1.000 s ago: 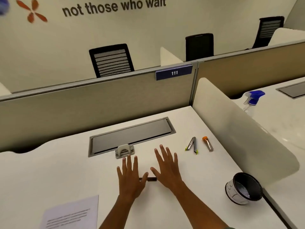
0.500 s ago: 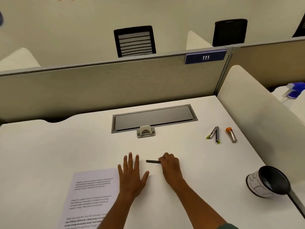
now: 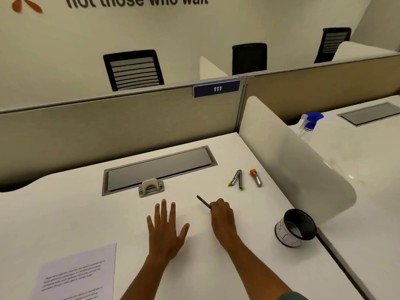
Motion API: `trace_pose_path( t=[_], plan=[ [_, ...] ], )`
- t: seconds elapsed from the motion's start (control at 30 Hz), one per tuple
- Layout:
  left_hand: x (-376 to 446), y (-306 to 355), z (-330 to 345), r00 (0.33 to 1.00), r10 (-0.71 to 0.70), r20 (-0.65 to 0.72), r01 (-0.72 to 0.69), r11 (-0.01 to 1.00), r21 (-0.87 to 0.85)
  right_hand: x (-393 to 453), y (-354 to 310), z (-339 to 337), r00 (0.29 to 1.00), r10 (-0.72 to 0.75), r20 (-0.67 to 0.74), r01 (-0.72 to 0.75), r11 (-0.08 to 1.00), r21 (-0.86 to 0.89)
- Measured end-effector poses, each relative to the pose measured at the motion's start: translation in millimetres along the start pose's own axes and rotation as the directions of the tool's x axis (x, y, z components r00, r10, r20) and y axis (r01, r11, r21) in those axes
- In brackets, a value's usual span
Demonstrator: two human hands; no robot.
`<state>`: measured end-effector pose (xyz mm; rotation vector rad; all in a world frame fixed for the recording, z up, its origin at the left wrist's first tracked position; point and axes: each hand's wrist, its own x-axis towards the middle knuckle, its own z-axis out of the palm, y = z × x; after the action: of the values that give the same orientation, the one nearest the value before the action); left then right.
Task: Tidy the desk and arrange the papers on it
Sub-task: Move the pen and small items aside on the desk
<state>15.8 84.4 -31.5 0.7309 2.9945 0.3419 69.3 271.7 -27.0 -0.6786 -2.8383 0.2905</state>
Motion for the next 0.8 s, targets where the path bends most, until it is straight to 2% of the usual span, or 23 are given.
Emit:
trace_pose_path(
  t=[0.23, 0.47, 0.8],
  plan=[
    [22, 66, 14, 0.996, 0.092, 0.003, -0.092, 0.996, -0.020, 15, 78, -11, 0.971, 0.232, -0.049, -0.227, 0.970, 0.085],
    [44, 113, 26, 0.988, 0.149, 0.033, -0.148, 0.988, -0.031, 33, 119, -12, 0.918, 0.394, -0.047, -0.383, 0.910, 0.156],
    [49, 128, 30, 0.981, 0.169, 0.091, -0.168, 0.986, -0.016, 46, 136, 4, 0.906, 0.423, 0.026, -0.424, 0.901, 0.096]
  ],
)
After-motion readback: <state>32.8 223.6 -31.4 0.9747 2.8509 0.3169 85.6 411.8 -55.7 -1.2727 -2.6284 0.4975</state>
